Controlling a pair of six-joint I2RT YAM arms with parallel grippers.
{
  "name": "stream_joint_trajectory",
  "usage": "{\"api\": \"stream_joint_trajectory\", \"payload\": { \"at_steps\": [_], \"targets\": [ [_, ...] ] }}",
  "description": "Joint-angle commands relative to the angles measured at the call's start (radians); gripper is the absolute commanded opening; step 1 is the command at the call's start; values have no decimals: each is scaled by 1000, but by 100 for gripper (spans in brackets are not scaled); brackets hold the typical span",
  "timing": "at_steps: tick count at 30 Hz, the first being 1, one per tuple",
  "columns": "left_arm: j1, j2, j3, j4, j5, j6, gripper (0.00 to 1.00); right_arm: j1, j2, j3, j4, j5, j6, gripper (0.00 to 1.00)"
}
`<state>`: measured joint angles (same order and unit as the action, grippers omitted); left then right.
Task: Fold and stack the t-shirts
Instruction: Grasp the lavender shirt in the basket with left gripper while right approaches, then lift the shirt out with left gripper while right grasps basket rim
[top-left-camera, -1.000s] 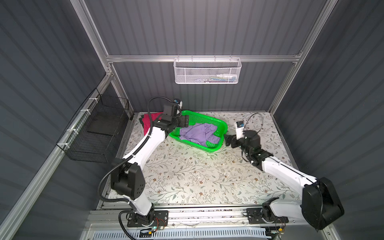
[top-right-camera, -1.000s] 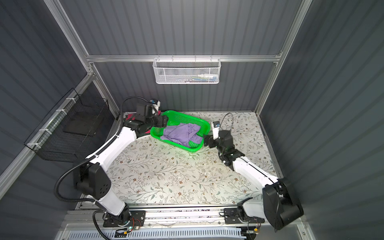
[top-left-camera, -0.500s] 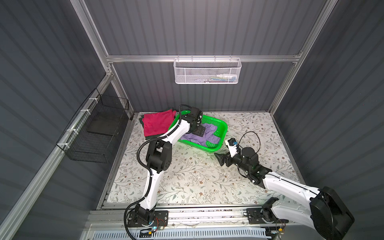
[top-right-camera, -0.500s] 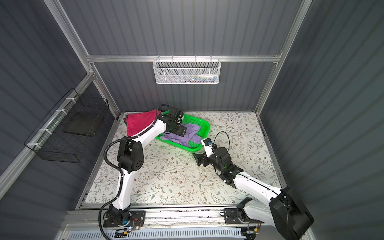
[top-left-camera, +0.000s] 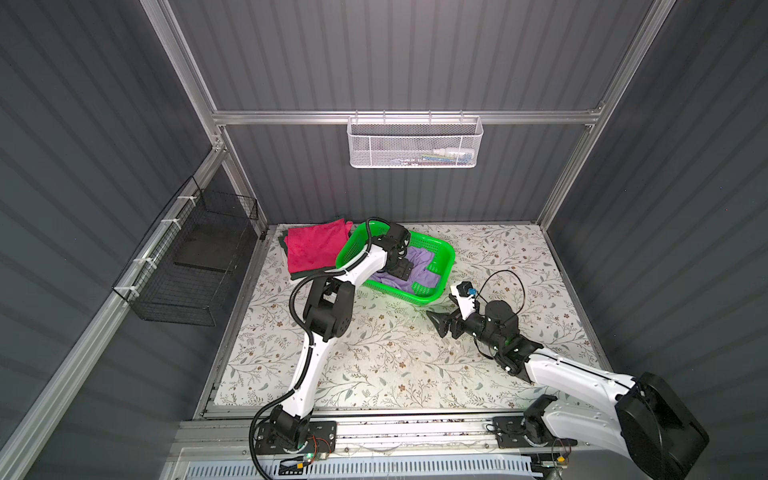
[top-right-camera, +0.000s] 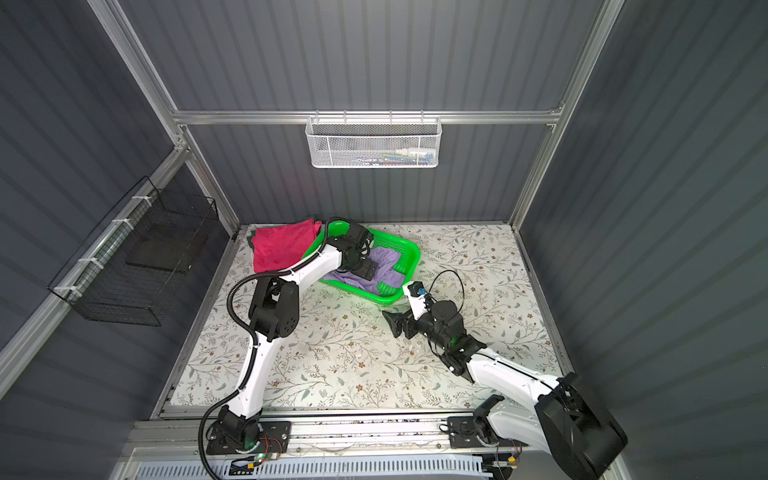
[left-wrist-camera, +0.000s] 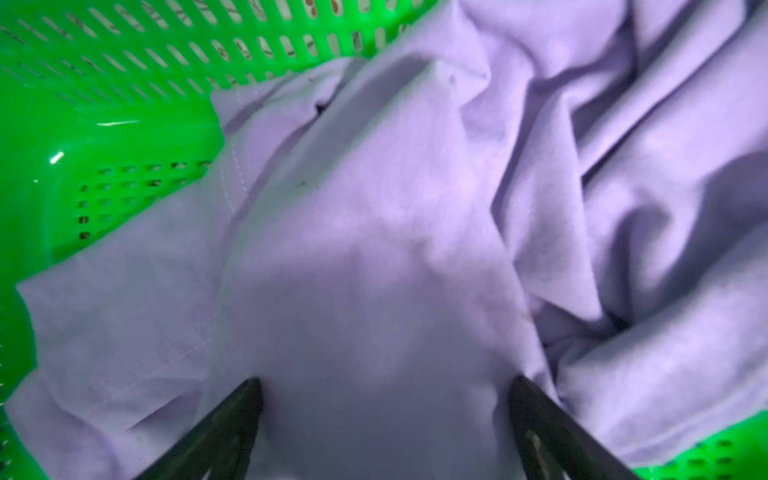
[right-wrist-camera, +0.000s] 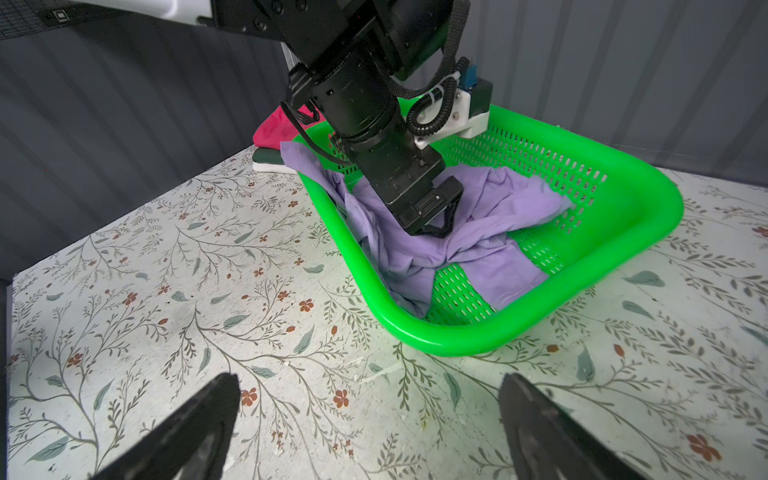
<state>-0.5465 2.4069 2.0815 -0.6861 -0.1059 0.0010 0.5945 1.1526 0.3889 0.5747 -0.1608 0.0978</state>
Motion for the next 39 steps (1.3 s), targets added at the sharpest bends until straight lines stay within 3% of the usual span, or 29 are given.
{"api": "stream_joint_trajectory", "payload": {
  "at_steps": [1,7,14,22,32,39],
  "targets": [
    [-10,8,-24,19,-16,14,87,4,17,27,-12,30,6,99],
    [-10,20,0,17,24,17,41,4,37,34,-24,72,6,99],
    [-10,-67,20,54,70,-14,2,3,42,48,-54,104,10,99],
    [-10,-378,-110,218,-18,-32,0,0,41,68,-112,175,23,99],
    [-10,-901,-394,496,-371,101,0,-4,41,75,-136,208,26,99],
    [-9,-1101,-552,372,-525,99,0,-4,33,107,-198,159,22,99]
  ]
}}
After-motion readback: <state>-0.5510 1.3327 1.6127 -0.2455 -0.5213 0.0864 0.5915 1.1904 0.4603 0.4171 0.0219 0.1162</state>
